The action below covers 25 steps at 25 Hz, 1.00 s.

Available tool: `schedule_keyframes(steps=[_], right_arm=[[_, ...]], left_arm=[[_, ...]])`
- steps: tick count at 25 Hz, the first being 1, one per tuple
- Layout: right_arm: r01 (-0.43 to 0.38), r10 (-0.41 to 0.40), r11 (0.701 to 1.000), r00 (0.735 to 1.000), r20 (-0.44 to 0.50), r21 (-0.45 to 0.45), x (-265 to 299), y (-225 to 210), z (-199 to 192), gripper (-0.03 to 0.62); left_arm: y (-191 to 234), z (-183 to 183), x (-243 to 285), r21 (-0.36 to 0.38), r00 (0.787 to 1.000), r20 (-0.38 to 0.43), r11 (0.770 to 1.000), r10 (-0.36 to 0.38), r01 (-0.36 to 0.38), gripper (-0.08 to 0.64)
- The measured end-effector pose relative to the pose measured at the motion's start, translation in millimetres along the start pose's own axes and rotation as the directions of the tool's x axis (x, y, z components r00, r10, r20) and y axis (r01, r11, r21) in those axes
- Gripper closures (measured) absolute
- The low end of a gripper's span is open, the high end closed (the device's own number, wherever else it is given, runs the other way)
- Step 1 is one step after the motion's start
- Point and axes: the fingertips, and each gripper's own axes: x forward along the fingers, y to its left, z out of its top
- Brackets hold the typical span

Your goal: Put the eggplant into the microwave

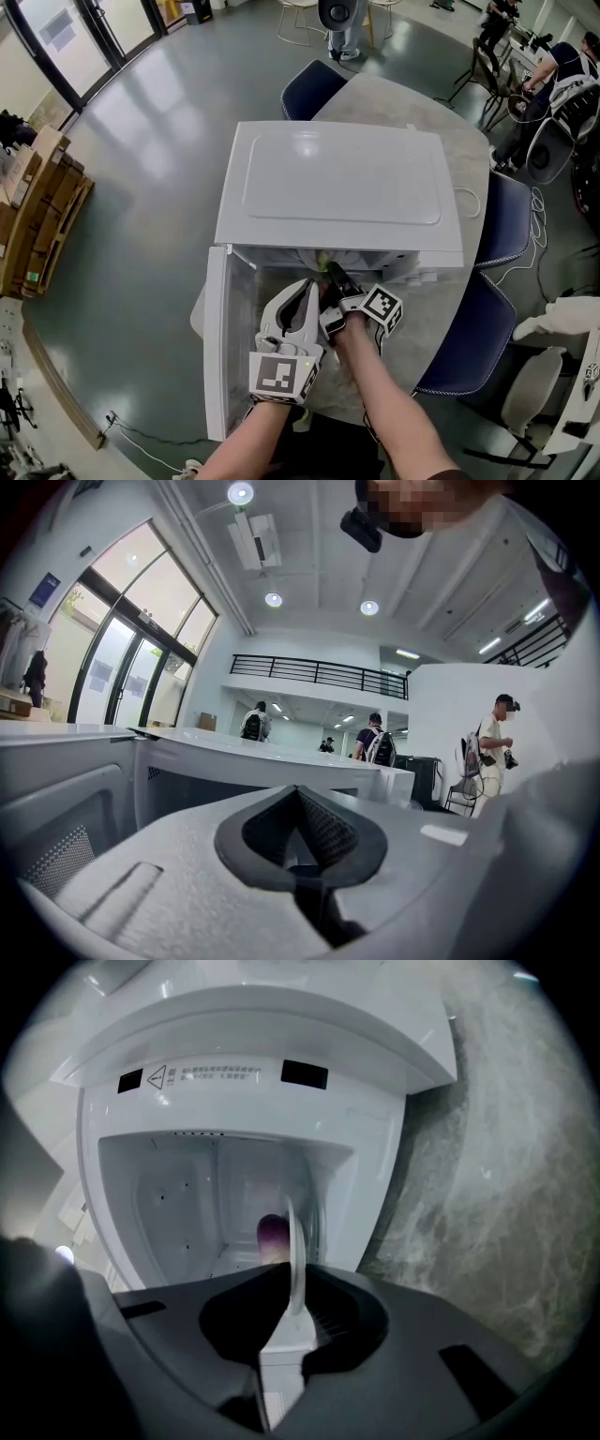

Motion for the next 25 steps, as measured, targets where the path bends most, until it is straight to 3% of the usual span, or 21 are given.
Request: schedule_keyframes(steps=[7,9,25], right_arm=[[0.053,-0.053,0.998,0.998,0.021,0.024,-17.2,-6.0,-10.4,0.533],[0.060,-0.061,0.998,0.998,0.024,0.031,-16.8,-7.2,-12.0,0.591],[0.080,-0.080,0.997,0.997,-0.002,-0.022,15.2,0.6,-4.9,0.591]], left_arm=[[1.8,-3.1,-0.5,-0.020,1.000,-0.011,1.000,0.007,-0.007,0.552],[1.8,-1.5,-0.2,-0.016,1.000,-0.013,1.000,0.009,-0.009,0.552],[3.6,-1.1,-0.3,-0.014,1.000,-0.022,1.000,0.018,-0.018,0.552]])
